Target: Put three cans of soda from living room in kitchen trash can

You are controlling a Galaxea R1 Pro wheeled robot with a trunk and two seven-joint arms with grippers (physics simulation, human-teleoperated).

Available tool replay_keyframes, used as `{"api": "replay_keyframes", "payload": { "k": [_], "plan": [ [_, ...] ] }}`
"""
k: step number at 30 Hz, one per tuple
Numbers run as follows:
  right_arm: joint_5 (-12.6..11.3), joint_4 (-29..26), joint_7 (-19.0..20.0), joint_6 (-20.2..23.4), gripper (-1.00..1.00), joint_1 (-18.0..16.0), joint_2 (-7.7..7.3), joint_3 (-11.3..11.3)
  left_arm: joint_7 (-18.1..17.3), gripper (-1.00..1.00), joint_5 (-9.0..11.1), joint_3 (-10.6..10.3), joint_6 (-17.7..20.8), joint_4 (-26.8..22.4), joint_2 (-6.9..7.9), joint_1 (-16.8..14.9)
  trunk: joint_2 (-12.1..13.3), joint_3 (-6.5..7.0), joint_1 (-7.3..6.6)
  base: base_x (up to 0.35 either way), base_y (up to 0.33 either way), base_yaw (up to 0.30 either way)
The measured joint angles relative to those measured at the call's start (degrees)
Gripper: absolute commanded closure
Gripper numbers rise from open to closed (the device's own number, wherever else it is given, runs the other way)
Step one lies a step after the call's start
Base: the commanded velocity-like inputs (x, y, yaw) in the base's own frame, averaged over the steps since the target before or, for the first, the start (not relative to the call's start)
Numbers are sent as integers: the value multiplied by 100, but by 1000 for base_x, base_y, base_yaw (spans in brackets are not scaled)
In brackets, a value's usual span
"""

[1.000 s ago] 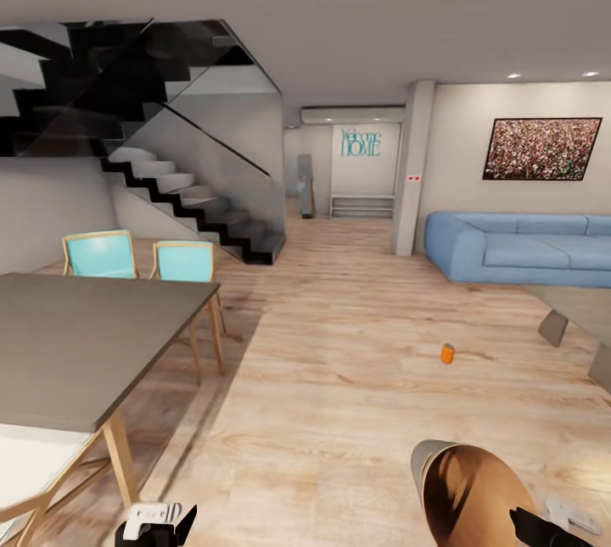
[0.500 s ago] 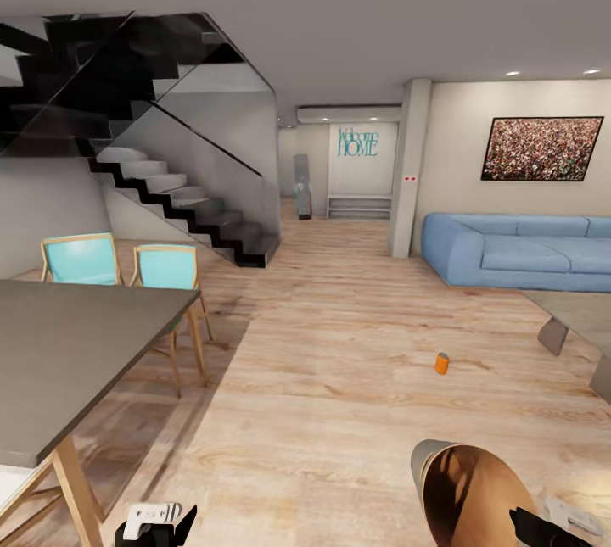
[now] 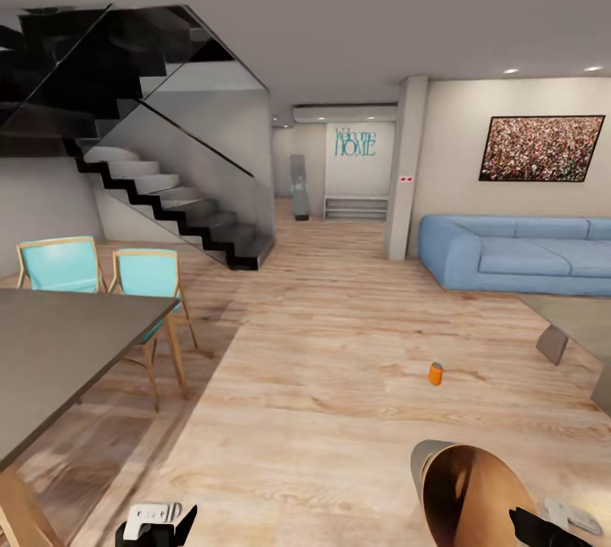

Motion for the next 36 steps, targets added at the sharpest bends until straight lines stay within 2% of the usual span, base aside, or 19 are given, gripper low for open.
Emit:
{"api": "replay_keyframes", "payload": {
  "k": [36],
  "plan": [
    [2,0,-3,-12,100,0,9,3,9,-100,-4,0,0,9,-2,0,0,0,0,200,-265,0]
  ]
}}
